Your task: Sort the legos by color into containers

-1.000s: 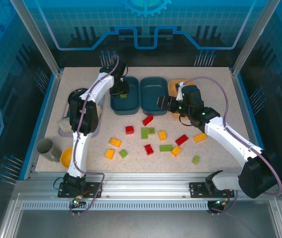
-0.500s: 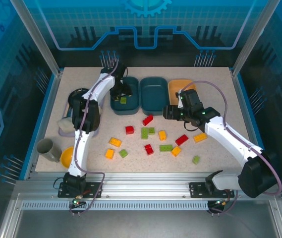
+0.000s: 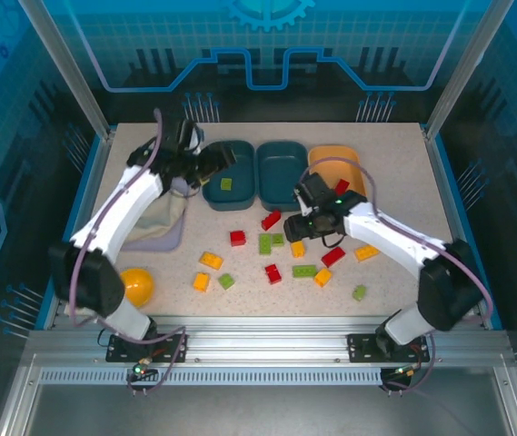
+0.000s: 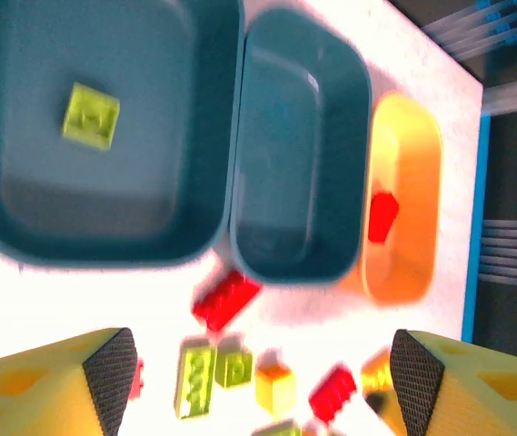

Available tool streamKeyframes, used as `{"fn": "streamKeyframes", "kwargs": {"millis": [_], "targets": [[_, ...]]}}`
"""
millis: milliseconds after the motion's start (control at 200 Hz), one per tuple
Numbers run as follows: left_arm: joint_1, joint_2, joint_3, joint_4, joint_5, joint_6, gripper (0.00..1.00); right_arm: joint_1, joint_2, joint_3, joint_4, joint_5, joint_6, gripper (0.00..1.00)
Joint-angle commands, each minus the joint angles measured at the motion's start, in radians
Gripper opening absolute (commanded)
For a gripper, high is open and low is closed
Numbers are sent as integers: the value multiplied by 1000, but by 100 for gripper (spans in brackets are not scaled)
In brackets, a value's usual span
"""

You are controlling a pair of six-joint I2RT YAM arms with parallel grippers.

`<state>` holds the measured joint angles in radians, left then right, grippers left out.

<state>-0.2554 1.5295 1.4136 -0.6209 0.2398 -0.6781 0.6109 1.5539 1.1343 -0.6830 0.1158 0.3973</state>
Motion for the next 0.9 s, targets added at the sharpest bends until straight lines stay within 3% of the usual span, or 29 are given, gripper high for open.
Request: {"fn": "streamKeyframes", "kwargs": {"millis": [0, 140, 230, 435, 535, 710, 895], "targets": [[-41, -129, -242, 130, 72, -107, 78, 18, 110, 53, -88, 15, 25, 68], [-112, -302, -453, 163, 44, -164, 78, 18, 227, 86, -112, 17, 55, 65], [-140, -374, -530, 168, 26, -195, 79, 18, 263, 87, -93, 9, 57, 58], [-171, -449, -607, 176, 4, -218, 79, 18, 329, 114, -91, 7, 67, 40], [-175, -466, -606, 167, -7, -217, 78, 20, 279, 124, -103, 52, 82, 30], [-179, -480, -594, 176, -45, -237, 78, 2, 183, 237, -120, 122, 74, 29], [-180, -486, -586, 183, -103, -281, 78, -73, 438, 561, -185, 102, 63, 30]]}}
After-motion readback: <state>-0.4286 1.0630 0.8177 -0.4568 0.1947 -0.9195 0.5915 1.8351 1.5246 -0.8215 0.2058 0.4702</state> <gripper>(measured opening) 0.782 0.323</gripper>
